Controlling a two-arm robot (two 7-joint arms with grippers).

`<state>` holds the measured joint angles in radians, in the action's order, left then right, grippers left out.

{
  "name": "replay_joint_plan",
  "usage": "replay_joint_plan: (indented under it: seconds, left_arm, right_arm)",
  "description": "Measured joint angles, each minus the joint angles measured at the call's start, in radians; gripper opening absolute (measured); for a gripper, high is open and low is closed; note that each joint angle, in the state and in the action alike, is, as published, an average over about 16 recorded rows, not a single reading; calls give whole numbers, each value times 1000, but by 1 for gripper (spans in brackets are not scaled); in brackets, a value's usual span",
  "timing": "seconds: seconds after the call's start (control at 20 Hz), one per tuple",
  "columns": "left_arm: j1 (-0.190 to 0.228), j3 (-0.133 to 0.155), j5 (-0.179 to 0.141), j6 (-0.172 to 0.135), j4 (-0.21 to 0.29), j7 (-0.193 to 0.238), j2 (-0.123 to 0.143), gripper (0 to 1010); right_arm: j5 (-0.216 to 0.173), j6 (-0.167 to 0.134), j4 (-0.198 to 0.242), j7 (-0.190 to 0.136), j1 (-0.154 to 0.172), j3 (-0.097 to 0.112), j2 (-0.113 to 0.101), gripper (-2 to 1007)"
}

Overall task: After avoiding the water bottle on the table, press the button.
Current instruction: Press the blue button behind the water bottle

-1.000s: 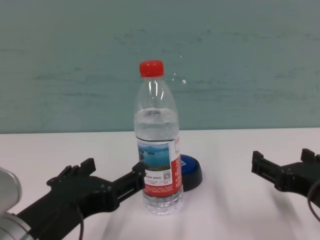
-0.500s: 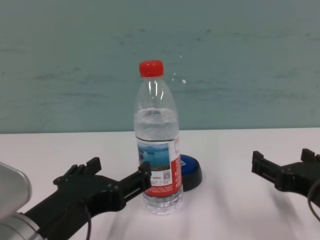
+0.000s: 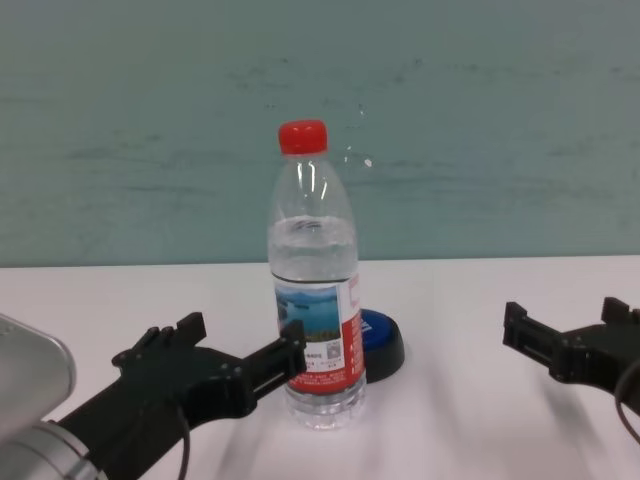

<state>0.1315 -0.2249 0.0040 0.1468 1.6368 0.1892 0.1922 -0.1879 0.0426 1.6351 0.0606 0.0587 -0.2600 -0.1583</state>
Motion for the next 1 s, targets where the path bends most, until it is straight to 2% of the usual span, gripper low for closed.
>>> replay_joint_plan:
  seconds: [0.6,1.0]
  left_arm:
    - [-6,4,-2,-5,-13,-2,-5,1010]
    - [-3,23,-23,-14,-7,2,-1,1010]
  right_arm:
    - [0,0,0,0,0,0,0,1004]
    - [0,0,0,0,0,0,0,1004]
